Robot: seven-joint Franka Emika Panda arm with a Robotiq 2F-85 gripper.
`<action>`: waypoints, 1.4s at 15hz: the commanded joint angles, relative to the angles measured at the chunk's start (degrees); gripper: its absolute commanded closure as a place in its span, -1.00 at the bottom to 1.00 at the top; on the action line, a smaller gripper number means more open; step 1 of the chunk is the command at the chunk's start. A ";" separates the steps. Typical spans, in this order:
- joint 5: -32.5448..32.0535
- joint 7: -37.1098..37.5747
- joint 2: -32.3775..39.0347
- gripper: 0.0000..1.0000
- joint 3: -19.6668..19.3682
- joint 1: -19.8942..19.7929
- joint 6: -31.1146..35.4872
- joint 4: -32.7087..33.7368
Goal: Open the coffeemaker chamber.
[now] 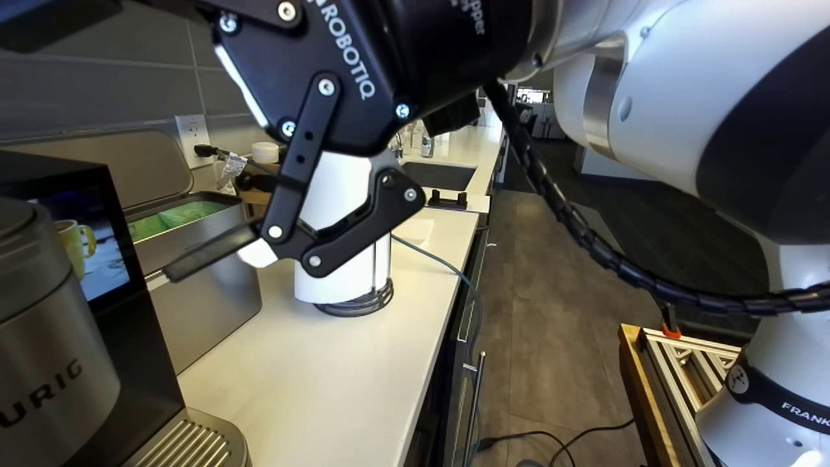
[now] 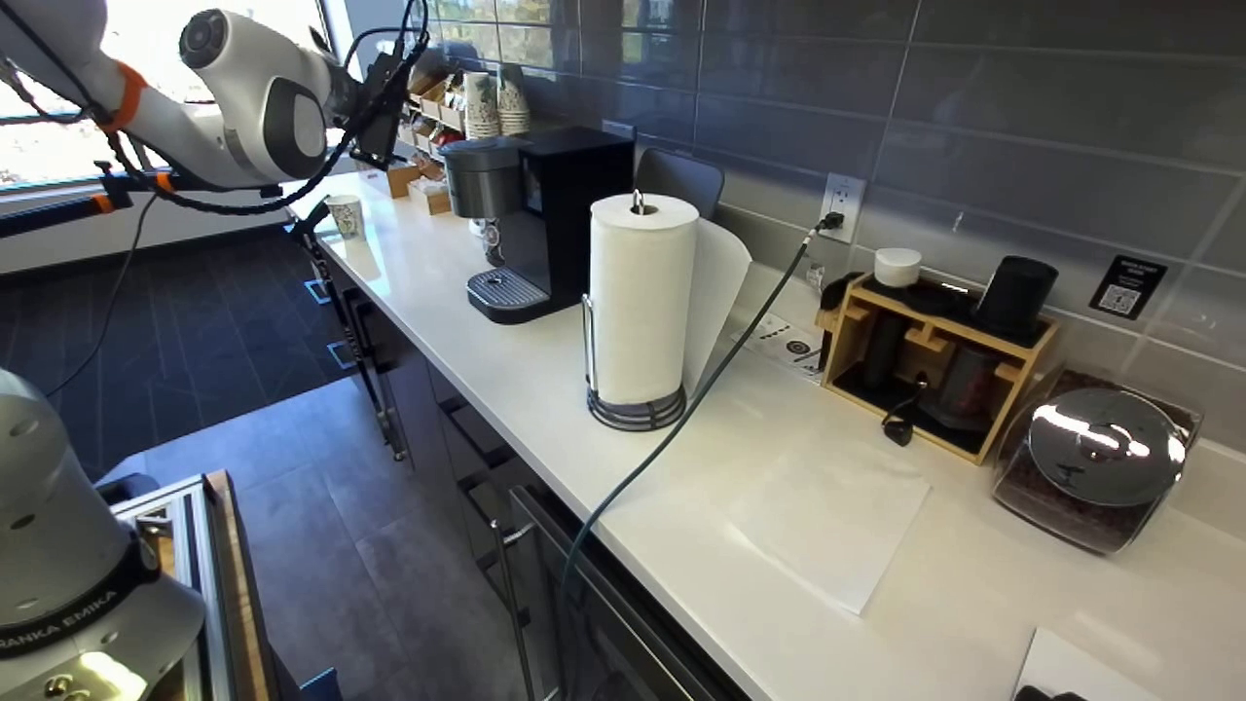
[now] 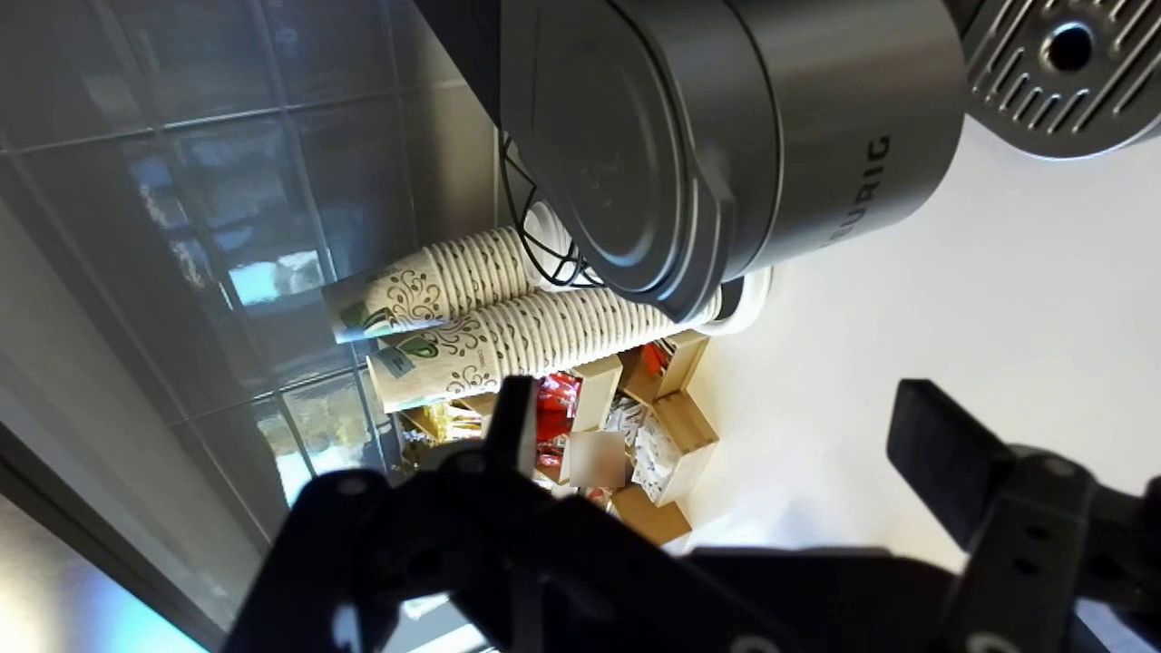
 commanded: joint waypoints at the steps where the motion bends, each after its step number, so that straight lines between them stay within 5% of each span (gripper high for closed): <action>1: -4.08 4.11 0.05 -1.00 3.34 -4.23 0.08 0.26; 4: 6.06 -5.82 1.63 -1.00 7.54 -9.48 8.74 -0.71; 9: 17.92 -14.59 5.11 -1.00 12.72 -10.87 17.46 -1.35; 21: 24.25 -26.23 12.03 -1.00 17.81 -9.13 25.00 0.71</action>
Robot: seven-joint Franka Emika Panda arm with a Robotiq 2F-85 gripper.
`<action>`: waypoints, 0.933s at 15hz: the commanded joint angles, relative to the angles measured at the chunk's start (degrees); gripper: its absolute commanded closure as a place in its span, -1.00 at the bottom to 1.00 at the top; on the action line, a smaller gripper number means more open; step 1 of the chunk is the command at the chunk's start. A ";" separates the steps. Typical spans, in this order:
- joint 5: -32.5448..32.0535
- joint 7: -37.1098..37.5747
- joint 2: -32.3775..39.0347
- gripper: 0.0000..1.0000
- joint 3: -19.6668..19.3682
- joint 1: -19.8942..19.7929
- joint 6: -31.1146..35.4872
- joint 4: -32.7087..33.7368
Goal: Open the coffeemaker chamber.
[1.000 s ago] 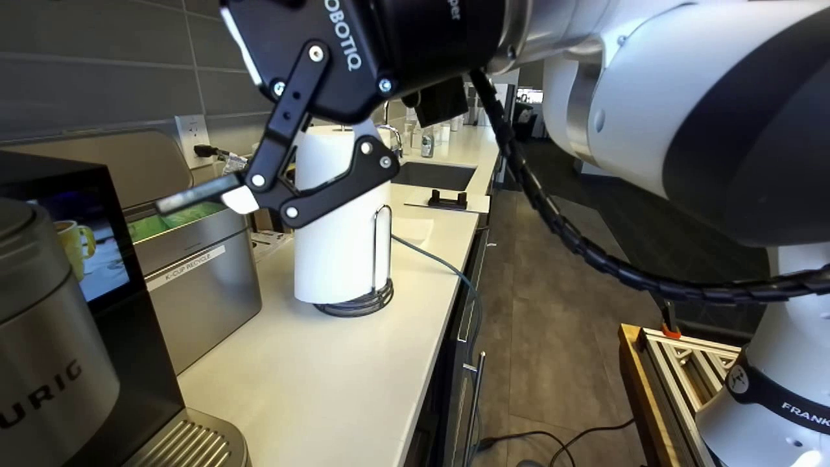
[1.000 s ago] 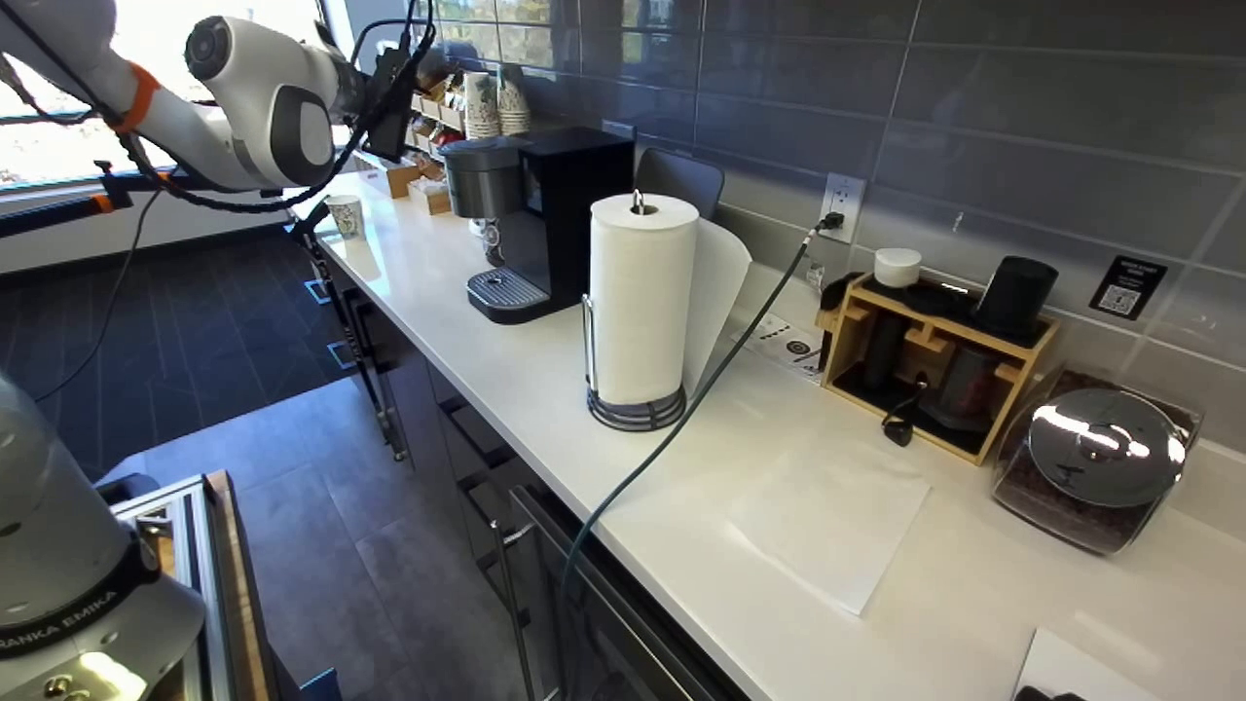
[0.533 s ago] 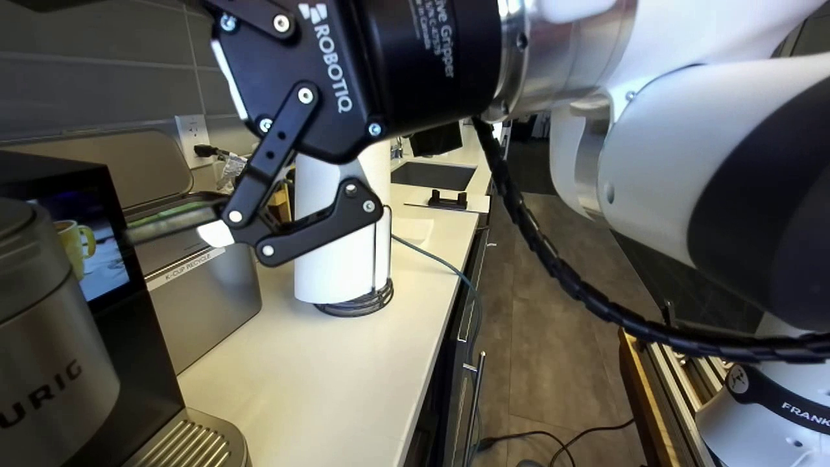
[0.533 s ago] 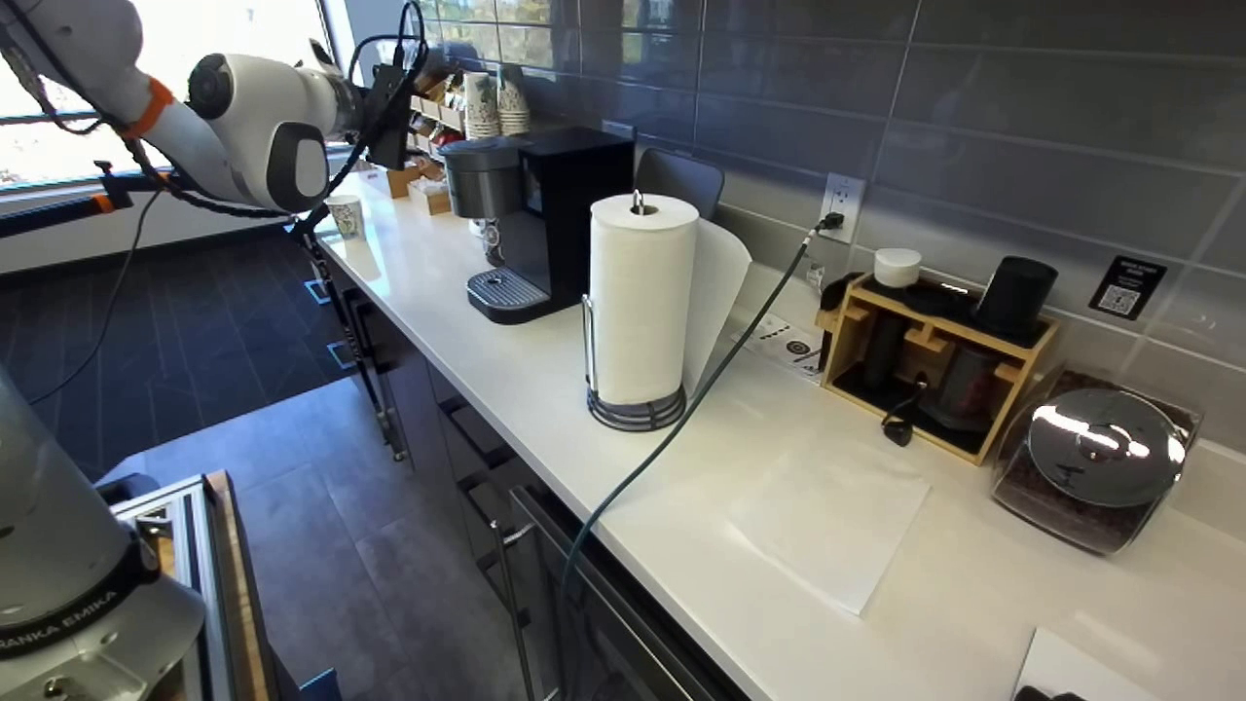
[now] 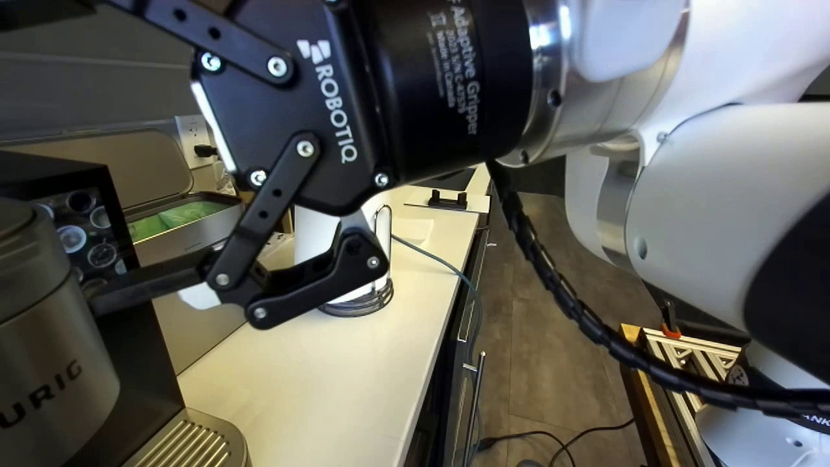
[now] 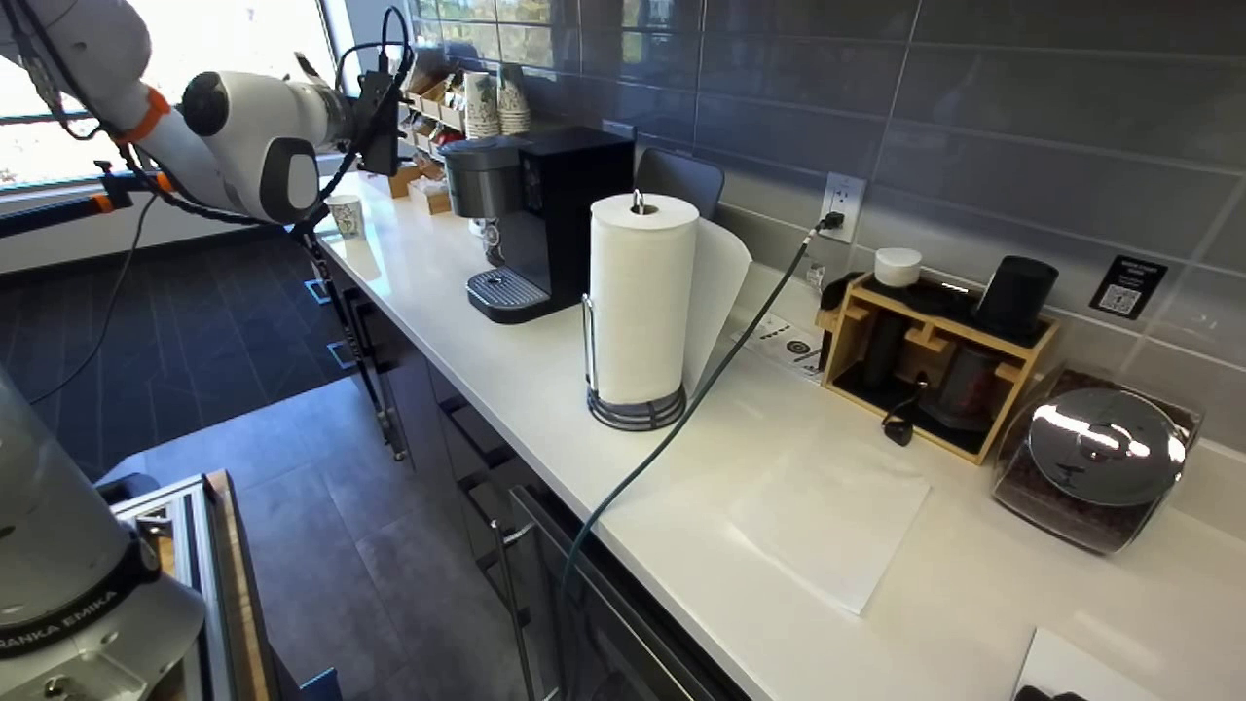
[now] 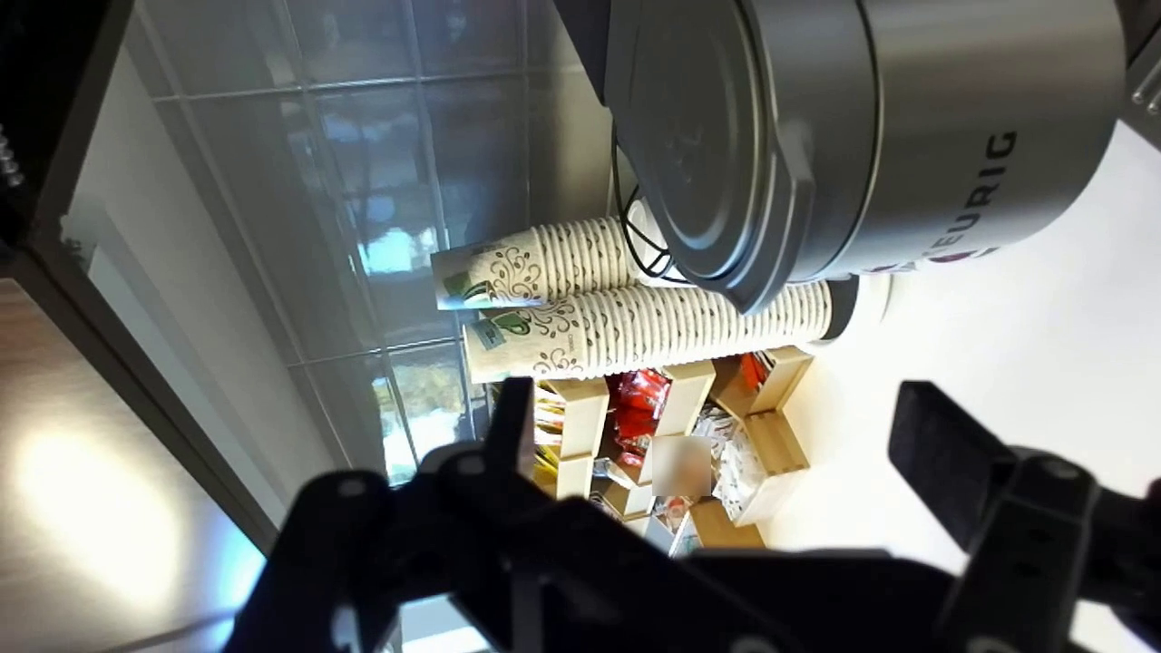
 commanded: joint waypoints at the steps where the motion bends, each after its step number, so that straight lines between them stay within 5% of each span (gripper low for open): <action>1: 5.23 -7.04 4.68 -1.00 1.67 0.94 5.15 1.84; 14: 4.07 -7.21 5.44 -1.00 1.36 1.05 4.62 1.54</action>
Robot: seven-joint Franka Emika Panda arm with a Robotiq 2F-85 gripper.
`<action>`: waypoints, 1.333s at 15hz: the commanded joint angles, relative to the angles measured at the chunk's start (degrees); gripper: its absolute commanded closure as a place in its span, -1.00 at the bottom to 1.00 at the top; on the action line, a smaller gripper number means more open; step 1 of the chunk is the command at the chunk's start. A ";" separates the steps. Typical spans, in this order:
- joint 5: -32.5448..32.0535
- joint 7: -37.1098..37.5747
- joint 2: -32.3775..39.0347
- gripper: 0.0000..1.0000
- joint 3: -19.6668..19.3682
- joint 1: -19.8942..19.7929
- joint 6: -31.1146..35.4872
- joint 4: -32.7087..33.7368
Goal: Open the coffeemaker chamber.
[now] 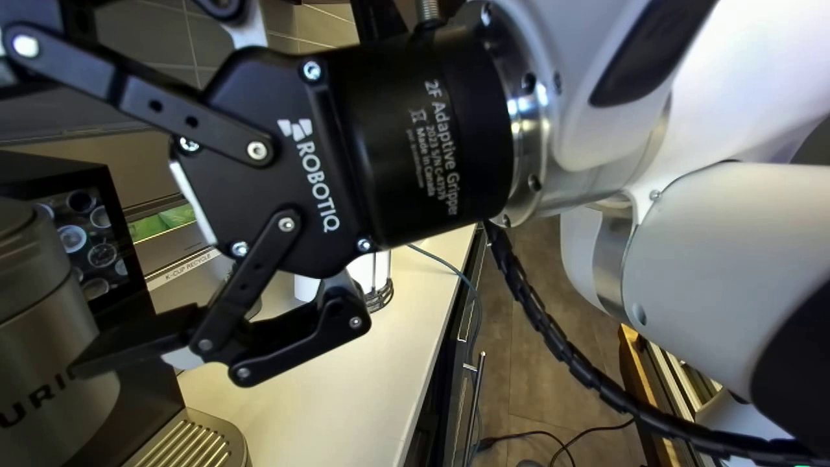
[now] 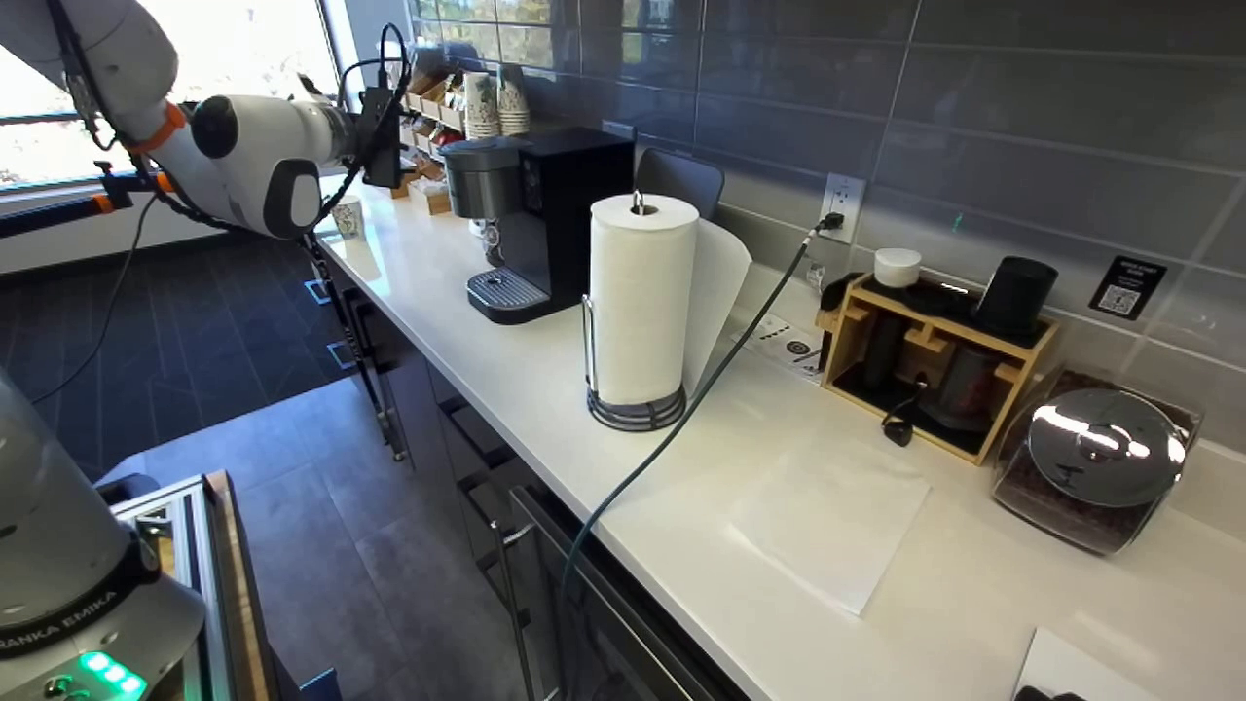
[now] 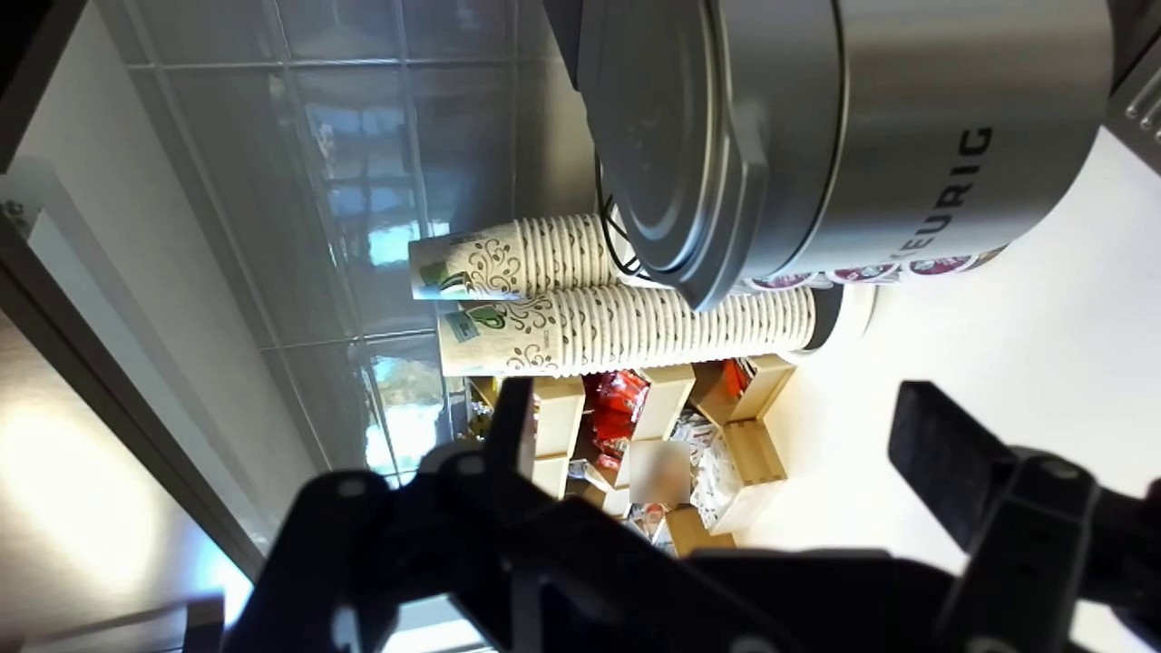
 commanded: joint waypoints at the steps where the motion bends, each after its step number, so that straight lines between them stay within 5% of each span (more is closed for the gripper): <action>1: 1.42 -1.42 0.98 -1.00 0.03 0.30 1.12 0.70; 19: 9.64 -10.29 9.98 -1.00 -0.32 3.60 9.81 10.49; 20: 9.12 -9.80 10.42 -1.00 -3.93 6.86 10.21 11.05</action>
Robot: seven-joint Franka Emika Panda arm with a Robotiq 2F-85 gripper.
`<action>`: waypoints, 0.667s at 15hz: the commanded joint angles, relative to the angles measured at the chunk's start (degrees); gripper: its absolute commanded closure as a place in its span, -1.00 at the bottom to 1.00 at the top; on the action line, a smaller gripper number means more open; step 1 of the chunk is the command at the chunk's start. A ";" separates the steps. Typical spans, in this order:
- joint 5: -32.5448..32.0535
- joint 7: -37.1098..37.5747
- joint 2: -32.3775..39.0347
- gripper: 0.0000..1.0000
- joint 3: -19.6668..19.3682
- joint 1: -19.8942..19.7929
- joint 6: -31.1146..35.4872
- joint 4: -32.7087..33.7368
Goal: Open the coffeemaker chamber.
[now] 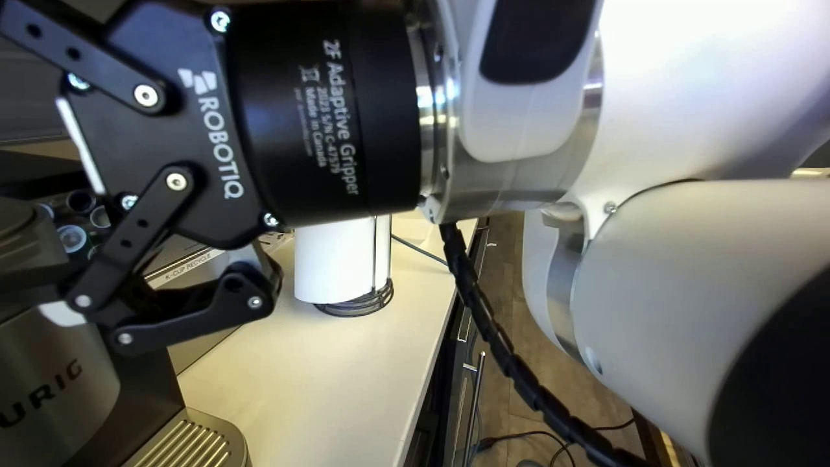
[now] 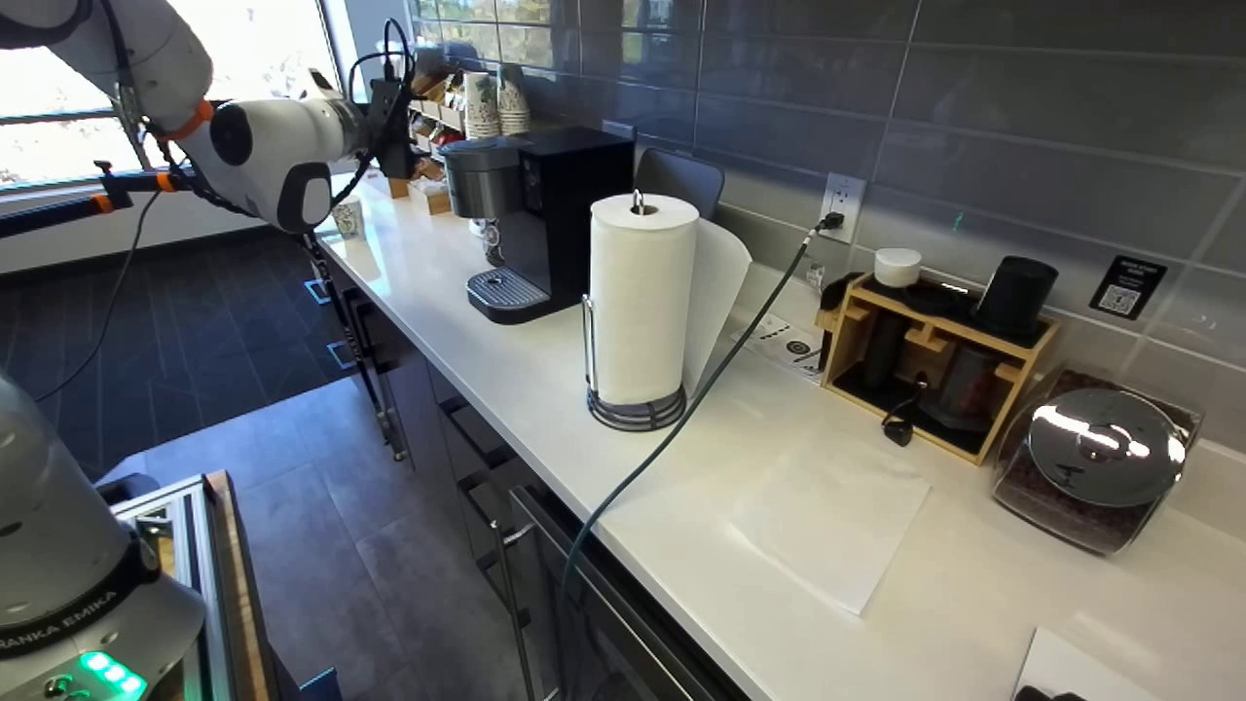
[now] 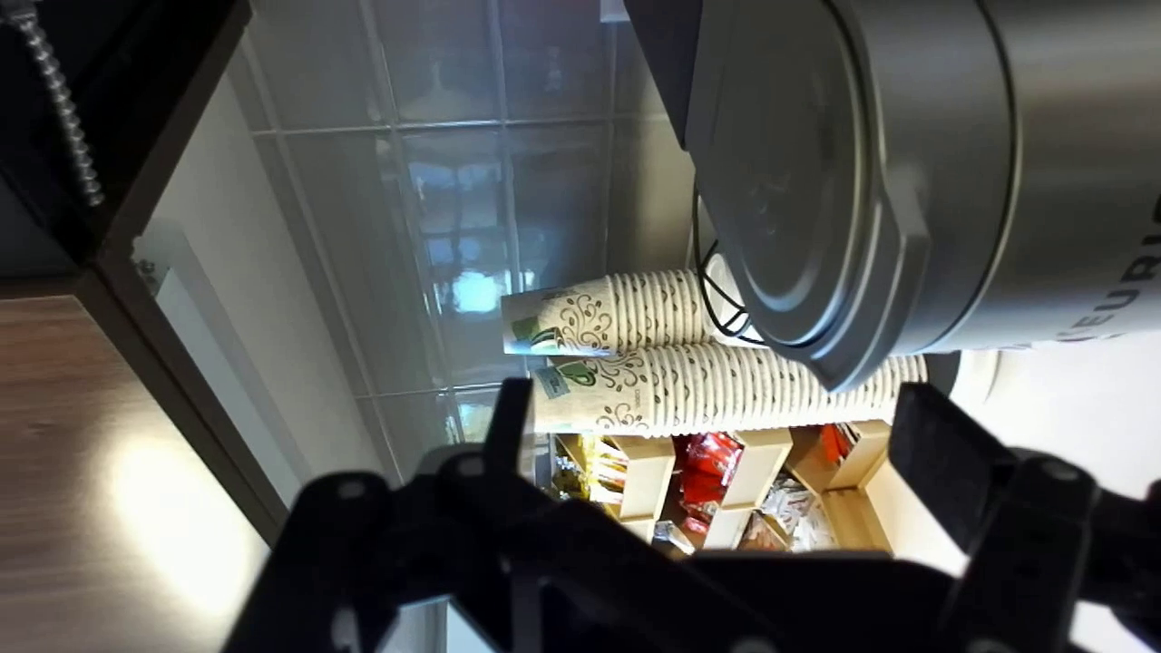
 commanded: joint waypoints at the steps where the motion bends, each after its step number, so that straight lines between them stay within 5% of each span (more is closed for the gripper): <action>1: 1.56 -3.19 4.11 -1.00 -4.51 5.09 3.28 3.77; 10: 1.98 -5.20 7.84 -1.00 -10.64 10.23 4.57 7.49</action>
